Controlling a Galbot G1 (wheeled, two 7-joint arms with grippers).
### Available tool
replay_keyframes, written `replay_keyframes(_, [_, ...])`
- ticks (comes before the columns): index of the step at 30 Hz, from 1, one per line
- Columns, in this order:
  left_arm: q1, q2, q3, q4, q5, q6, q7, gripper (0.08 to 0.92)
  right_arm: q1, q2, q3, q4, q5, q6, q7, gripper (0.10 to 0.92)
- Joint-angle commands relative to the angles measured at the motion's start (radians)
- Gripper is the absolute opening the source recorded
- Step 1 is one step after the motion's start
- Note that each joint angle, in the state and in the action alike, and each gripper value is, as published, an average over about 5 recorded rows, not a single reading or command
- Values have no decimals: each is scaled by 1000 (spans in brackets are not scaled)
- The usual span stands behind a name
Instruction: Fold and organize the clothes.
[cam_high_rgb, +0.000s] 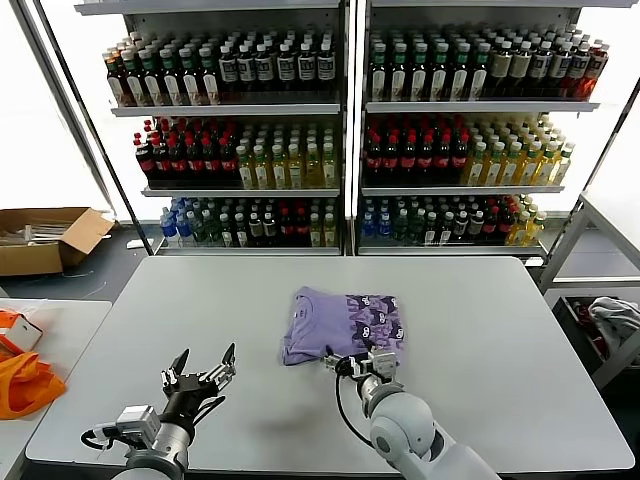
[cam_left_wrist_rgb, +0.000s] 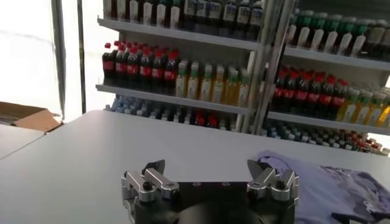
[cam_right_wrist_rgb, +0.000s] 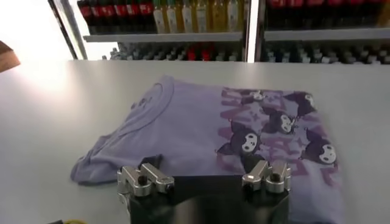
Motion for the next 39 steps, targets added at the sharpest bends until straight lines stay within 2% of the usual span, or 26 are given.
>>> replay_keyframes(1, [4, 1, -4, -9, -2, 1, 0, 822, 119, 16, 15, -23, -167, 4, -73, 823])
replay_keyframes(13, [11, -4, -13, -14, -7, 2, -1, 823, 252, 168, -26, -309, -193, 3, -82, 823])
replay_keyframes(23, [10, -3, -15, -8, -15, 2, 9, 823, 238, 192, -3, -398, -169, 3, -61, 823])
replay_keyframes(33, [13, 8, -18, -1, -20, 7, 9, 823, 222, 195, 13, -399, -147, 4, -63, 823])
replay_keyframes(39, [17, 4, -15, -1, -15, 6, 12, 822, 203, 186, 43, -304, -159, 14, -66, 823])
